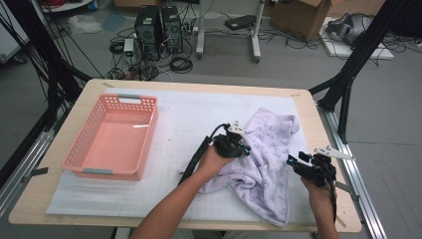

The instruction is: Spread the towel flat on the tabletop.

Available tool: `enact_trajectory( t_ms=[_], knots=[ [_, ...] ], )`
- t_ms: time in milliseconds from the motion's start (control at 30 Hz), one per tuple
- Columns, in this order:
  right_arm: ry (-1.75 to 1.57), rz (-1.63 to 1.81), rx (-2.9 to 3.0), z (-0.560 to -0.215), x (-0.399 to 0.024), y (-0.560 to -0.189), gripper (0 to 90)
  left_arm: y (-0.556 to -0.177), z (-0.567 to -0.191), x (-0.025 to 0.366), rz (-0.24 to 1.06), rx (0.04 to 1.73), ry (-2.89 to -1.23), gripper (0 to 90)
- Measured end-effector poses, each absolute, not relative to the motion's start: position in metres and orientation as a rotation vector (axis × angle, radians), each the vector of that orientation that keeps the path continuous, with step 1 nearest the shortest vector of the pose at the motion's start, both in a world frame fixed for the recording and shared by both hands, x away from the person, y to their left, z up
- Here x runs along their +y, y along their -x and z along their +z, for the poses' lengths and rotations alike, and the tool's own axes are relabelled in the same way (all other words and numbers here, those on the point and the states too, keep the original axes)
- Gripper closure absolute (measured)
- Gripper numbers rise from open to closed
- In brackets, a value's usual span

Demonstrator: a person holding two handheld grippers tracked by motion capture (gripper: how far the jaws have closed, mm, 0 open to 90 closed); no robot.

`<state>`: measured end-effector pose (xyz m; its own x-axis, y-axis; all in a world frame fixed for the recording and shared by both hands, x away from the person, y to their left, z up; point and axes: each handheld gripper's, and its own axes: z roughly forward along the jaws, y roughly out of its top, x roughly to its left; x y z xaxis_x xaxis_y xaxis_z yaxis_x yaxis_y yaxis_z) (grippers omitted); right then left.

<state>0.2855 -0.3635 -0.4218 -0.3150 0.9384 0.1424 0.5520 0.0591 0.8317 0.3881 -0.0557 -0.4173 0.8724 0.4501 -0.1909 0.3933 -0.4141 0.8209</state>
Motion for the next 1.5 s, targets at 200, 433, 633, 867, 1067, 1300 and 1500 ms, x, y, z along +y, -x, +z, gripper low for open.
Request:
enact_trajectory(
  t_ms=[200,433,633,867,1067,1300,1500],
  knots=[
    [-1.500,1.176,1.900,-0.425,-0.361,-0.287,47.9,-0.401,-0.407,-0.014,0.151,0.731,-1.958,88.2],
    [-1.490,1.173,1.911,-0.425,-0.355,-0.288,48.0,-0.414,-0.402,0.035,0.358,0.969,-1.848,88.5],
    [-1.497,1.173,1.898,-0.426,-0.357,-0.288,48.2,-0.424,-0.396,0.074,0.556,1.140,-1.766,88.5],
    [-1.499,1.170,1.901,-0.427,-0.356,-0.290,48.5,-0.417,-0.402,0.084,0.457,1.109,-1.733,71.6],
    [-1.470,1.153,1.981,-0.432,-0.342,-0.293,47.8,-0.398,-0.415,0.067,0.386,1.005,-1.791,49.8],
    [-1.301,1.068,2.226,-0.446,-0.296,-0.299,43.8,-0.386,-0.416,0.053,0.342,0.897,-1.831,44.2],
    [-1.158,0.973,2.331,-0.443,-0.278,-0.307,78.7,-0.384,-0.419,0.049,0.340,0.866,-1.858,43.6]
  ],
)
